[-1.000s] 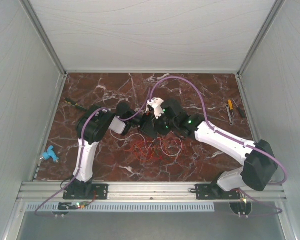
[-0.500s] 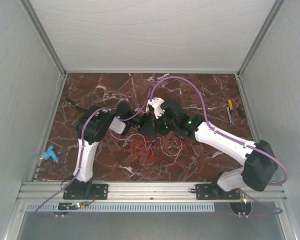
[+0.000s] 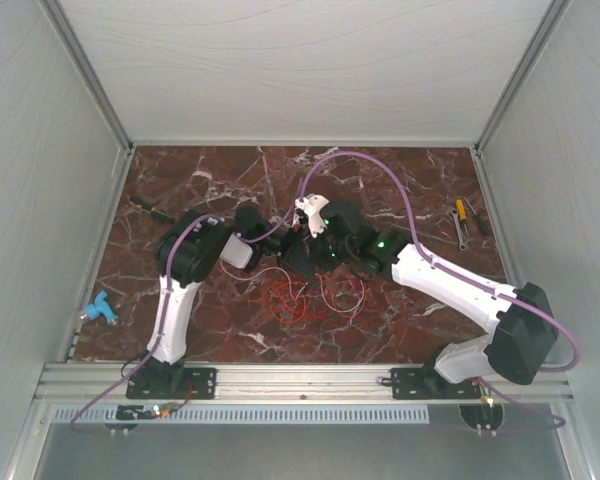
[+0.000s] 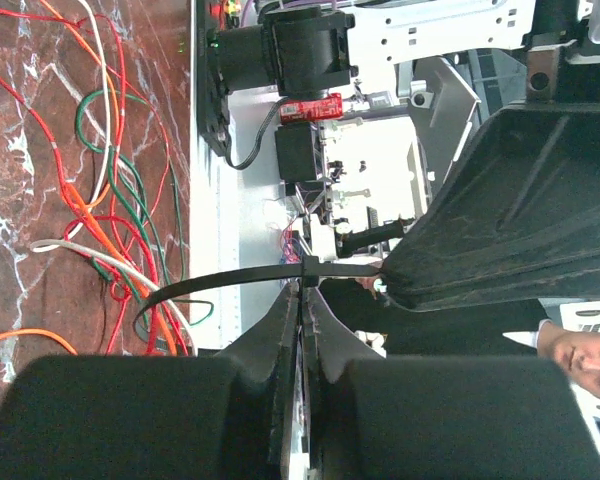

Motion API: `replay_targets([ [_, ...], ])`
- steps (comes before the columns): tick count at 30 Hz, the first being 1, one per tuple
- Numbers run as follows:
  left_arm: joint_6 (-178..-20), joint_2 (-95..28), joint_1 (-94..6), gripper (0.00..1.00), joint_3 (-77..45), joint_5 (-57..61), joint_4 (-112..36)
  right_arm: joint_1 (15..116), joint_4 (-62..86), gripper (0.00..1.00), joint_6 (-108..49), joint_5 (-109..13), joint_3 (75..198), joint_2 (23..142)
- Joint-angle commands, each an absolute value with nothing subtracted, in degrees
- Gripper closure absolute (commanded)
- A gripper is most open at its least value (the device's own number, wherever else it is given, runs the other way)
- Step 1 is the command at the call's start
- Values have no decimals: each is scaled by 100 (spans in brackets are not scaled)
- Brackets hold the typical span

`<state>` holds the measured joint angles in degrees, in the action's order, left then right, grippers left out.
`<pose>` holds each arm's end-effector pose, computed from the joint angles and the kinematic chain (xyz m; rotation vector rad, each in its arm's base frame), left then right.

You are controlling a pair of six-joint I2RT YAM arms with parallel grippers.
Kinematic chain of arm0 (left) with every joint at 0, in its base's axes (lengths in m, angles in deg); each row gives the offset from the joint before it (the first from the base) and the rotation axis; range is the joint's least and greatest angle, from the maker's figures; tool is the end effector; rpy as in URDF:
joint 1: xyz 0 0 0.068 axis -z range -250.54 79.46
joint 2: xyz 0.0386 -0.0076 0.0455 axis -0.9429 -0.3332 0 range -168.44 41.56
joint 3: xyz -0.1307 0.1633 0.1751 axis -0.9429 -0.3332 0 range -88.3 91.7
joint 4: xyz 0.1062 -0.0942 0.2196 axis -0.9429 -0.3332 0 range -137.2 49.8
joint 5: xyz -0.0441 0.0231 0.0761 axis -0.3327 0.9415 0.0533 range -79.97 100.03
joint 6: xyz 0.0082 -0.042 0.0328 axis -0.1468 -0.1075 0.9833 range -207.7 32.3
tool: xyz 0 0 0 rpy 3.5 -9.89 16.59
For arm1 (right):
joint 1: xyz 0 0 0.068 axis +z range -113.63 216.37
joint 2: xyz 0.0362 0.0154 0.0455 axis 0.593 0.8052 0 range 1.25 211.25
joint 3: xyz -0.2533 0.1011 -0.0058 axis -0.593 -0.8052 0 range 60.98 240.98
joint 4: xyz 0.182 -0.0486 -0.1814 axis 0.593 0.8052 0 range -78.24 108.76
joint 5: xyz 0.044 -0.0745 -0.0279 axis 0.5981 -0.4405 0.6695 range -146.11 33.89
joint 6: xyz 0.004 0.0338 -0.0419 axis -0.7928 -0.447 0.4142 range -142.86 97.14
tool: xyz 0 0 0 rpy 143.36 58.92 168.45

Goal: Zip-tie the wires
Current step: Tie the cable at the center of the board.

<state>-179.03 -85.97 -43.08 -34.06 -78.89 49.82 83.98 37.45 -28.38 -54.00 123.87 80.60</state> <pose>0.3210 -0.2070 0.1269 -0.7582 -1.9843 2.1259 0.2043 0.2257 0.2874 -0.8661 2.1971 0.5075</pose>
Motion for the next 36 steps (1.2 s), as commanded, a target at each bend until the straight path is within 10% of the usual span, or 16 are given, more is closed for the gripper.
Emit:
replay_targets([
  [1, -17881, -8766, -4347, 100, -3225, -7855, 6465, 8453, 3809, 100, -2937, -5483, 12627, 7754],
  [13, -17919, -8891, -4347, 100, -3190, -7884, 6465, 8442, 3860, 100, -3142, -5474, 12659, 7686],
  [15, -17928, -8890, -4341, 100, -3188, -7891, 6465, 8366, 3874, 67, -3222, -5489, 12563, 7712],
  [17, -17928, -8888, -4340, 100, -3187, -7902, 6465, 8315, 3876, 62, -3178, -5573, 12501, 7762],
  [23, -17941, -8881, -4340, 100, -3178, -7900, 6465, 8237, 4086, 75, -2877, -5894, 12693, 8217],
  [36, -17954, -8861, -4338, 100, -3166, -7909, 6465, 8235, 3982, 71, -2862, -5612, 12734, 8534],
])
